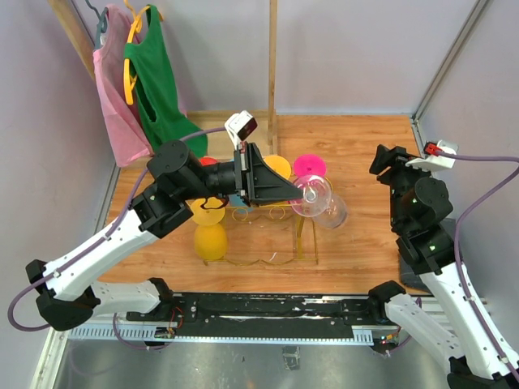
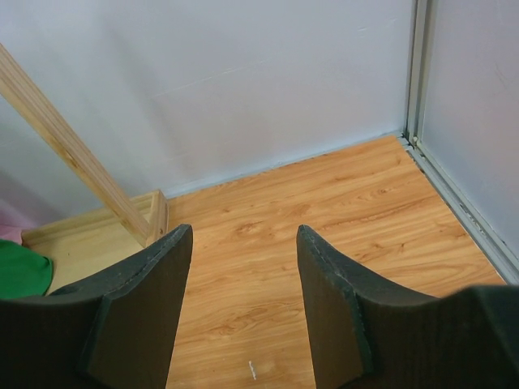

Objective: Place the wine glass upside down on the wine glass rack

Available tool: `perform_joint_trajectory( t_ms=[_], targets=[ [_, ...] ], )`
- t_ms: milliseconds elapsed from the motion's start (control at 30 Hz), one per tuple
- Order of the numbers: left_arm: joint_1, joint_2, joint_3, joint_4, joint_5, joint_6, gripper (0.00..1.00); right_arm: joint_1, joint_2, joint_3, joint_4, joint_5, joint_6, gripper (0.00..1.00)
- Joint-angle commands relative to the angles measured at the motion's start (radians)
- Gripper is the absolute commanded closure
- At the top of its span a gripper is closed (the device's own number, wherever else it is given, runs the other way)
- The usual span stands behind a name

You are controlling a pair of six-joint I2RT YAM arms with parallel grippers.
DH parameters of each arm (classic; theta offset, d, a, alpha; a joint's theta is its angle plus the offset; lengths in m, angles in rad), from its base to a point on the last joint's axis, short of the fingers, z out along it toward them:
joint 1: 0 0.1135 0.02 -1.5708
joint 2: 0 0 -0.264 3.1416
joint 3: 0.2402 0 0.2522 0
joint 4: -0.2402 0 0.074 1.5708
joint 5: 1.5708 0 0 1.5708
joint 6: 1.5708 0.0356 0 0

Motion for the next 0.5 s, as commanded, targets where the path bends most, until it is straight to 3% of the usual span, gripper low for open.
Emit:
perform_joint_trajectory(
  t_ms=[0,167,467],
  targets=[
    [-0.038,-0.011,-0.003,0.021,0.005,0.007,1.0,-0.02,-0.009,0.026,0.008,-0.009,0.023,0.44],
    [-0.084,0.017,0.02,0.012,0.026,0.022,1.0,-0.024,-0.003,0.025,0.006,-0.01,0.027,0.44],
    [-0.13,-0.038,-0.006,-0.155,-0.086,0.071,1.0,-0.034,-0.016,0.014,0.004,-0.013,0.031,0.44]
  ],
)
